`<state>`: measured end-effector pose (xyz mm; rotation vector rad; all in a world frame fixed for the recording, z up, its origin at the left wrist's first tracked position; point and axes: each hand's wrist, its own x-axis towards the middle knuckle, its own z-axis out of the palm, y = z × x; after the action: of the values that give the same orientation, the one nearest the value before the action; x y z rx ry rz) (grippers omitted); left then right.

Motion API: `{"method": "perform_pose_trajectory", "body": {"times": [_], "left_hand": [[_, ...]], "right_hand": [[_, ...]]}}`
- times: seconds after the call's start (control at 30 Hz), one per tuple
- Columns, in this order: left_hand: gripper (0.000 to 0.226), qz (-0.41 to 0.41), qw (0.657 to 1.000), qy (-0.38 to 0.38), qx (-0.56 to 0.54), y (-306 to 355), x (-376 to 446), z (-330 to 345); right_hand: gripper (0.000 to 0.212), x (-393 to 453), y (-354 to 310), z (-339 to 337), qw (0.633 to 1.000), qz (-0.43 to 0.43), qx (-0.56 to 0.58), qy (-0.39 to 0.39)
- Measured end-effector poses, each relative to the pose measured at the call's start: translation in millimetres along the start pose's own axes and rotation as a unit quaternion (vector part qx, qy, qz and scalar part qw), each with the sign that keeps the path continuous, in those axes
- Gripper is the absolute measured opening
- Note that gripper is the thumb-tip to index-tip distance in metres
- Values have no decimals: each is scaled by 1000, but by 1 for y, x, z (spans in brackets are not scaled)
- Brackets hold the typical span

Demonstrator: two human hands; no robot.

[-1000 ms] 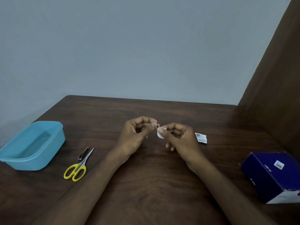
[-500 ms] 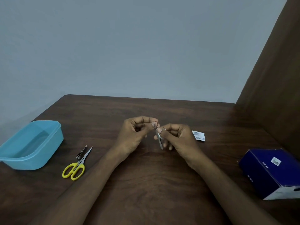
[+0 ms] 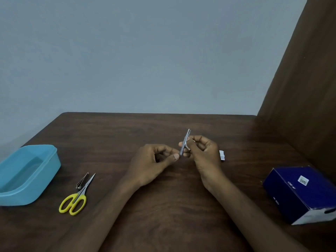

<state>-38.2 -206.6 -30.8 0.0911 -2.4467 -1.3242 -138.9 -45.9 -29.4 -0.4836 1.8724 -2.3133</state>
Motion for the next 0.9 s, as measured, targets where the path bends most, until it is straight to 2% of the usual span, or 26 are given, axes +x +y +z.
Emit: {"method": "perform_pose_trajectory", "body": {"times": [0.23, 0.4, 0.57, 0.77, 0.9], "left_hand": [[5, -4, 998, 5, -57, -2, 3, 1], [6, -19, 993, 29, -114, -1, 5, 1], [8, -22, 991, 26, -130, -3, 6, 0], [7, -22, 995, 16, -98, -5, 6, 0], [7, -18, 995, 15, -92, -5, 5, 0]], "right_hand": [[8, -4, -1, 3, 1000, -5, -3, -10], [6, -1, -9, -4, 994, -41, 64, 74], [12, -3, -16, -7, 988, -28, 127, 84], [11, -4, -18, -7, 989, -58, 87, 105], [10, -6, -16, -5, 992, -81, 47, 84]]}}
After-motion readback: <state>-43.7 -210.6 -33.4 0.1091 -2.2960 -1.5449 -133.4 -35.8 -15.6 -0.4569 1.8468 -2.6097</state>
